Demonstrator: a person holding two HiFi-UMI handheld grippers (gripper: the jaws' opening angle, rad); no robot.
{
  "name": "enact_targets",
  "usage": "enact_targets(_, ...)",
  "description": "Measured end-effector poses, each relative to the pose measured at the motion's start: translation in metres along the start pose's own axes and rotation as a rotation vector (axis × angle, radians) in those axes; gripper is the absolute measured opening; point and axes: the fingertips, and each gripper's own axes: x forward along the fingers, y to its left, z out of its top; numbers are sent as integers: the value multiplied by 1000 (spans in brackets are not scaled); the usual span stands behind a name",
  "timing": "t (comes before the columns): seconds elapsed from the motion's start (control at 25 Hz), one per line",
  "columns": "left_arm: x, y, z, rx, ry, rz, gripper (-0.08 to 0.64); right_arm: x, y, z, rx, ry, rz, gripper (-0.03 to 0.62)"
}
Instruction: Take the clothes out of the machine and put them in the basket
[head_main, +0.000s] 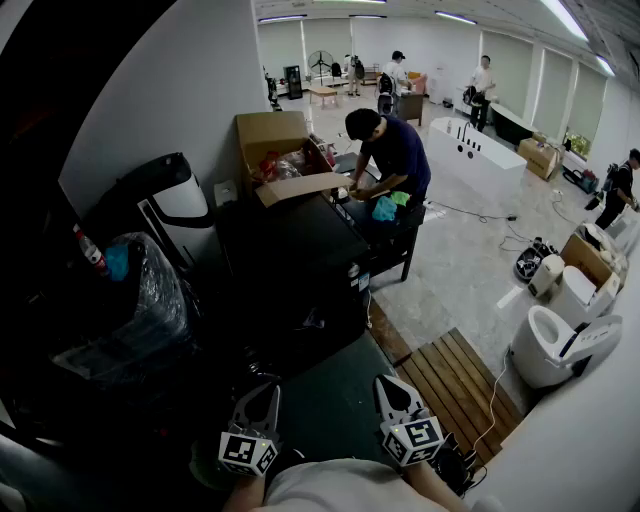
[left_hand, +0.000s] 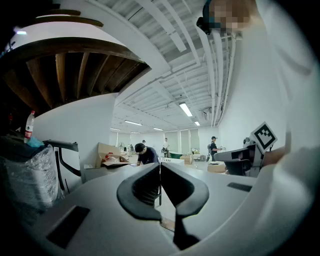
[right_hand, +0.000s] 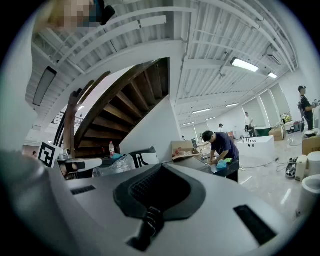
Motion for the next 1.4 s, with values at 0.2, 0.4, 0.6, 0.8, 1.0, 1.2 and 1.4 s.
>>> enact_targets(0.2,4,-3,1,5,0,-1,21,2,-1,1,-13,11,14,8)
enact_targets(0.4,11,-2,0,9,-3,-10,21,8,-3,0,-15,17,19,8)
enact_targets(0.6,13,-2,1,10,15,1,21,10,-7,1,-21,15,8,8)
enact_targets(0.8,15,0,-5,11,20,7,21,15,-10,-1,-20,16,5,8)
enact_targets(1.0,17,0,-6,6,25,7,21,15,-12,0,-28,2,-12,8)
enact_targets(1.2,18,3,-10,6,16,1,21,18,-14,3,-43,-8,-24,11)
enact_targets(1.4,18,6,-11,4,21,7,21,22,-12,5,-27,-15,-15,134)
